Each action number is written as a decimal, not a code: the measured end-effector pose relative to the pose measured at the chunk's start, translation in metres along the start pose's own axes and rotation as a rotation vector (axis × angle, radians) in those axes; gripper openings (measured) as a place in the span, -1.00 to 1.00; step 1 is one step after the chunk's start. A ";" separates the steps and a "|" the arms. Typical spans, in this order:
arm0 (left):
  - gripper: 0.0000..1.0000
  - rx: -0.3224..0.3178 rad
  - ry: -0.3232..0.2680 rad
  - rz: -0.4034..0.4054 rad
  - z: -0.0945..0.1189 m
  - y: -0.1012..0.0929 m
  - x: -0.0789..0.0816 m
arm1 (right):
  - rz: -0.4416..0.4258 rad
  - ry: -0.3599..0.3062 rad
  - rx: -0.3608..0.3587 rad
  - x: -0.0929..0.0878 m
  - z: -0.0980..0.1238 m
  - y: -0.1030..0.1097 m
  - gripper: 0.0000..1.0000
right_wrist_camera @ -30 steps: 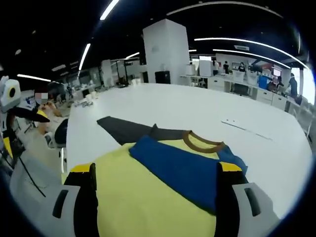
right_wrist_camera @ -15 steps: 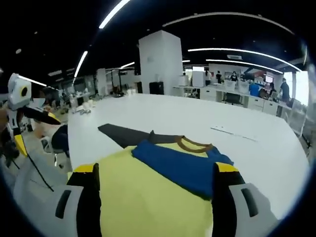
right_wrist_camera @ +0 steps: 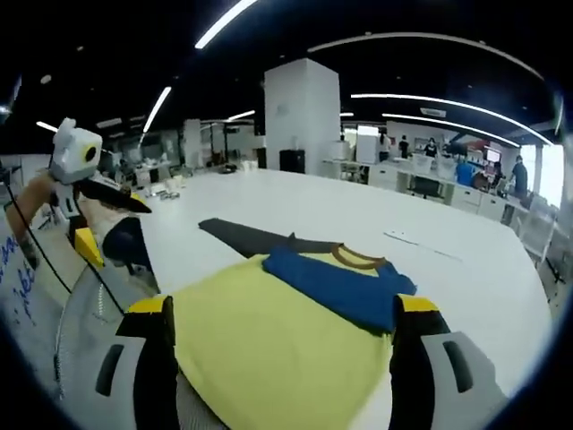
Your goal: Fold the garment on the visible template until the final outline fits inside the template.
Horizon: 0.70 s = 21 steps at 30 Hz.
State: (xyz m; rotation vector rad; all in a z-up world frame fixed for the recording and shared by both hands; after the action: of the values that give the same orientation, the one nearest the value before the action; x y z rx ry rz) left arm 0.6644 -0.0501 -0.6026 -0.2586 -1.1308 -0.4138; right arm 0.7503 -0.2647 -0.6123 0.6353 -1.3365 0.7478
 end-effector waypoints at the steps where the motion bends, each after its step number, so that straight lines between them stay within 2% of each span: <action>1: 0.89 -0.004 -0.001 -0.003 0.000 0.000 0.001 | -0.002 0.005 -0.001 -0.002 0.003 0.001 1.00; 5: 0.89 -0.010 0.007 -0.011 0.001 -0.001 0.000 | 0.003 0.029 -0.002 -0.011 0.008 0.003 1.00; 10: 0.89 -0.007 0.016 -0.012 0.006 -0.003 0.000 | 0.005 0.035 -0.005 -0.012 0.011 0.005 1.00; 11: 0.89 -0.006 0.019 -0.012 0.007 -0.003 -0.001 | 0.000 0.035 -0.004 -0.012 0.011 0.006 1.00; 12: 0.89 -0.005 0.020 -0.013 0.008 -0.003 -0.001 | -0.053 0.042 0.023 -0.014 0.012 0.012 1.00; 14: 0.89 -0.007 0.026 -0.015 0.008 -0.004 -0.002 | -0.062 0.049 0.018 -0.015 0.013 0.011 1.00; 17: 0.89 -0.010 0.029 -0.025 0.006 -0.004 -0.001 | -0.008 0.061 0.004 -0.013 0.018 0.010 1.00; 21: 0.90 0.013 -0.006 -0.038 0.002 0.000 0.005 | -0.032 0.027 -0.022 0.000 0.026 0.004 1.00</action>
State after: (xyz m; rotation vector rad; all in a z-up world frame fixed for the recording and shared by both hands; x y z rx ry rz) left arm 0.6643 -0.0497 -0.5974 -0.2276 -1.1453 -0.4394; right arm 0.7310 -0.2823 -0.6091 0.6257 -1.3057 0.7128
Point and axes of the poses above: the point that each gripper's makers call its tool centre point, and the gripper's own axes: z roughly backward along the fingers, y roughly to its left, x roughly out of its top, the point moved 2 cm from there along z, roughly backward along the fingers, and after that the axes turned 14 degrees about -y, right-handed, at the moved point
